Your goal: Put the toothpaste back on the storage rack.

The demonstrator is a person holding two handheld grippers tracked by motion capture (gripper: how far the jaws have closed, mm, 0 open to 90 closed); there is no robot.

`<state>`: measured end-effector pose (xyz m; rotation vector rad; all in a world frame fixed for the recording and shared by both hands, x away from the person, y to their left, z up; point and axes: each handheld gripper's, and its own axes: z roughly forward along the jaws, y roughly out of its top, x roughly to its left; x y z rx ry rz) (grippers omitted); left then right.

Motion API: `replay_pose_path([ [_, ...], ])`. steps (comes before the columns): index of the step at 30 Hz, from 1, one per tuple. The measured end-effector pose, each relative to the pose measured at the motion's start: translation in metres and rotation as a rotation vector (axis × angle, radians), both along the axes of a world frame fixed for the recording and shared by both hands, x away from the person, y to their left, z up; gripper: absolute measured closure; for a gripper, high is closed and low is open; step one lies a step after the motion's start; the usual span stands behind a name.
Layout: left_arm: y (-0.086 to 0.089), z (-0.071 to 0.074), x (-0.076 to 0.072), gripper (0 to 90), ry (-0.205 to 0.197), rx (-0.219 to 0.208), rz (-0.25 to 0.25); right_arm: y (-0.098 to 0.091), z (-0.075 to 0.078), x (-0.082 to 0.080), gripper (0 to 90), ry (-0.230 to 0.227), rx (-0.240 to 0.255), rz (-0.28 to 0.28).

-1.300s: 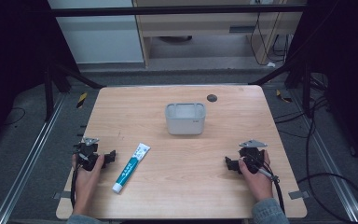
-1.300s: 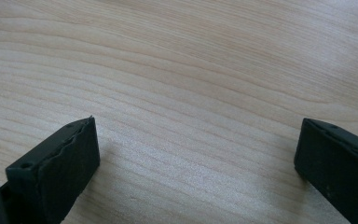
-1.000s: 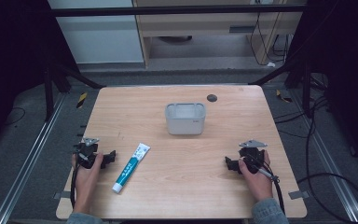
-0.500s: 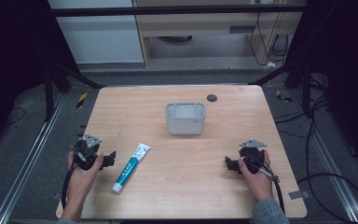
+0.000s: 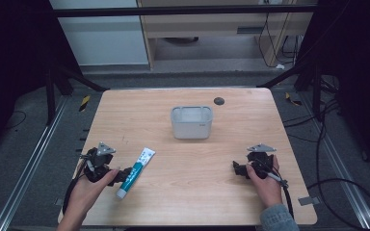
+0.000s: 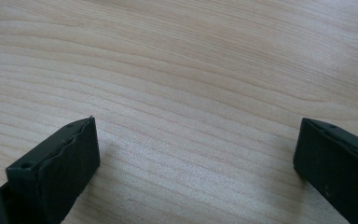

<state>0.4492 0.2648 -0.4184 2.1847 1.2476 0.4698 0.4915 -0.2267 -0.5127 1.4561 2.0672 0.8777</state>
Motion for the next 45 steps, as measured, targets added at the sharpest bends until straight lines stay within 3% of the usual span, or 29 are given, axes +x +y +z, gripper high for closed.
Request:
replay_pose_path([
  [2, -0.003, -0.001, 0.002, 6.9, 0.028, -0.014, -0.019, 0.0, 0.0, 0.0, 0.6, 0.0, 0.0, 0.001],
  [7, -0.011, -0.002, 0.006, 11.2, 0.06, -0.003, -0.04, 0.0, 0.0, 0.0, 0.6, 0.0, 0.001, -0.001],
  [11, -0.025, -0.003, 0.01, 16.8, 0.088, 0.037, -0.083, 0.0, 0.0, 0.0, 0.6, 0.0, 0.001, 0.0],
  [19, -0.041, -0.009, 0.022, 32.5, 0.145, 0.065, -0.132, 0.0, 0.0, 0.0, 0.6, 0.001, 0.002, 0.0],
  [24, -0.047, -0.019, 0.031, 35.4, 0.192, 0.107, -0.127, 0.0, 0.0, 0.0, 0.6, 0.003, 0.004, -0.001],
  [30, -0.054, -0.032, 0.04, 41.5, 0.218, 0.145, -0.127, 0.0, 0.0, 0.0, 0.6, 0.003, 0.005, 0.0],
  [33, -0.055, -0.036, 0.045, 43.8, 0.21, 0.169, -0.113, 0.0, 0.0, 0.0, 0.6, 0.003, 0.005, 0.0],
  [40, -0.053, -0.045, 0.055, 48.3, 0.242, 0.181, -0.089, 0.0, 0.0, 0.0, 0.5, 0.004, 0.008, 0.002],
  [45, -0.05, -0.048, 0.06, 52.4, 0.261, 0.162, -0.083, 0.0, 0.0, 0.0, 0.5, 0.004, 0.008, 0.002],
])
